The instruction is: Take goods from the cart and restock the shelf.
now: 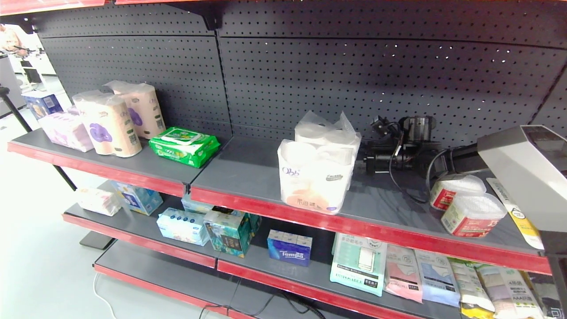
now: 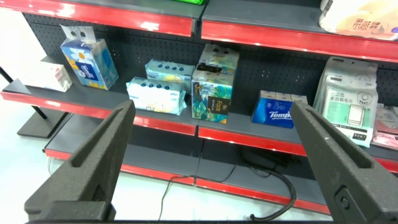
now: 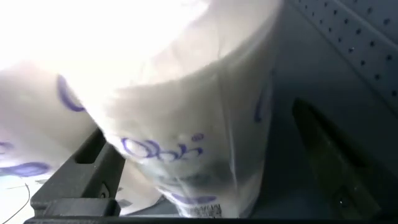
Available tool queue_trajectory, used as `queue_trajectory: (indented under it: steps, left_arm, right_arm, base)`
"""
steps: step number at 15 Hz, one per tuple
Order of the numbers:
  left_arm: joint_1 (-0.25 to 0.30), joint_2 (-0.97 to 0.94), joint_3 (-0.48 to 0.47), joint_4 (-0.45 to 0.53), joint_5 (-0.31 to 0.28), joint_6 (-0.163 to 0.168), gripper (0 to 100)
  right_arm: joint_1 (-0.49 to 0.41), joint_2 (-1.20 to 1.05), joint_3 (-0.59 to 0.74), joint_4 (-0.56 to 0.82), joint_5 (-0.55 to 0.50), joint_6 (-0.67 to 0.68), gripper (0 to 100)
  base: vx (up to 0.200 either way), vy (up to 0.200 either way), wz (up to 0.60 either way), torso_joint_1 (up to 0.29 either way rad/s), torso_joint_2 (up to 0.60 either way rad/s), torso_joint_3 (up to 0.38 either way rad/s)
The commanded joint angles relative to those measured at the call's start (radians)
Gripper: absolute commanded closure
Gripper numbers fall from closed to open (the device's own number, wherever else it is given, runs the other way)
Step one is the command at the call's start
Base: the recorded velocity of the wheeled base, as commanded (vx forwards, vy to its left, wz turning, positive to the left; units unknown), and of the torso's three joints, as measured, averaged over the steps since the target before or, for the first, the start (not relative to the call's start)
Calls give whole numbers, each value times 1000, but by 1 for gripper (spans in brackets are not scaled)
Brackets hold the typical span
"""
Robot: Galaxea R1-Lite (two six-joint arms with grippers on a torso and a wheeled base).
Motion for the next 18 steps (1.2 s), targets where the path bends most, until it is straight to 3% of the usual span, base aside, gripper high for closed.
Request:
queue_trajectory:
  steps: [1,18]
  left_arm:
    - [0,1,0,-1,0,0,0]
    - [0,1,0,1,0,0,0]
  right_arm:
    - [-2,-51,27,-2,1,0,0]
    - [-117,-226,183,40,-22,8,0]
  base:
    - [0,0,0,0,0,0]
    - [0,0,0,0,0,0]
